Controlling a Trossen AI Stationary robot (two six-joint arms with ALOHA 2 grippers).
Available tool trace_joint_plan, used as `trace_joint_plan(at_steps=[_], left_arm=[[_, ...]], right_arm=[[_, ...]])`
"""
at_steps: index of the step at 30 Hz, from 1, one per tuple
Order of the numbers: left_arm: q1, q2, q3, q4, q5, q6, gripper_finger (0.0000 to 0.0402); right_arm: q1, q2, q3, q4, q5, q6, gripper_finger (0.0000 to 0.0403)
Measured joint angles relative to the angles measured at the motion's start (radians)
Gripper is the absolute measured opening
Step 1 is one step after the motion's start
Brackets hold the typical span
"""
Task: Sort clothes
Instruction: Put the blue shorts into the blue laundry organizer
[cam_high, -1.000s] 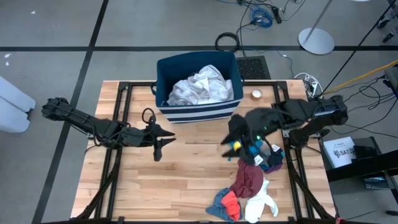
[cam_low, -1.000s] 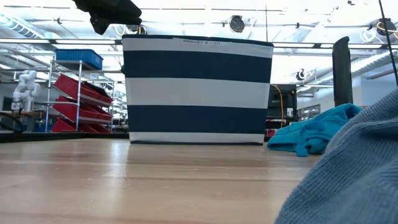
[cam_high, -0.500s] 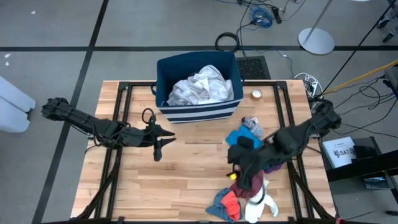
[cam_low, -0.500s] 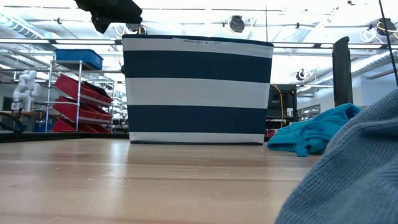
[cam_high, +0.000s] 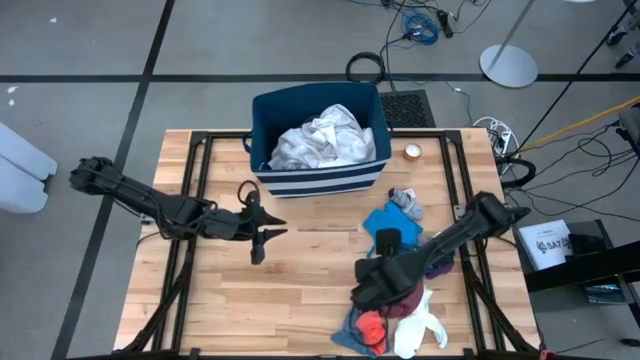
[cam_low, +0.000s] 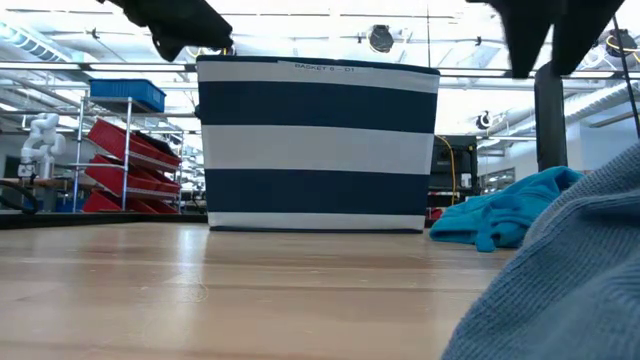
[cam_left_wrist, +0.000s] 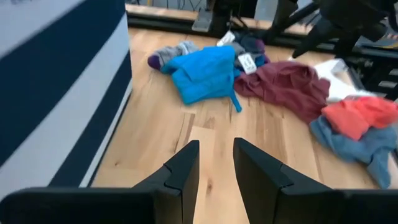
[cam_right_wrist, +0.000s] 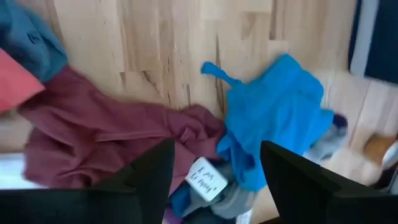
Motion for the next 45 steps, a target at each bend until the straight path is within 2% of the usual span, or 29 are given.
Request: trace_joint_plan(at_steps=[4, 12, 24, 28, 31, 39, 45], left_arm=[[0.0, 0.041, 0.0, 0.0, 0.028, 0.0, 0.0107], [-0.004, 0.087, 0.0, 0.003, 0.126, -0.001, 0.0107], [-0.084, 0.194, 0.0, 0.091, 0.156, -0.018, 0.0107], [-0.1, 0.261, 0.0, 0.172, 0.156, -0.072, 0.0107], [-0.101, 0.322, 0.0, 0.276, 0.155, -0.053, 0.0107], [-0.06, 0.514, 0.001, 0.671, 0.164, 0.044, 0.0107], [-0.054, 0.655, 0.067, 0.755, 0.171, 0.048, 0.0107]], right_arm=[[-0.043, 0.011, 0.0, 0.003, 0.0, -0.092, 0.0226], [-0.11, -0.064, -0.013, 0.016, 0.003, -0.093, 0.0226], [-0.099, -0.228, -0.37, 0.291, 0.005, 0.044, 0.0226], [-0.054, -0.291, -0.457, 0.344, 0.031, 0.093, 0.0226], [-0.008, -0.341, -0.504, 0.39, 0.06, 0.138, 0.0226], [0.168, -0.424, -0.63, 0.547, 0.178, 0.218, 0.0226], [0.287, -0.425, -0.672, 0.548, 0.266, 0.291, 0.0226]])
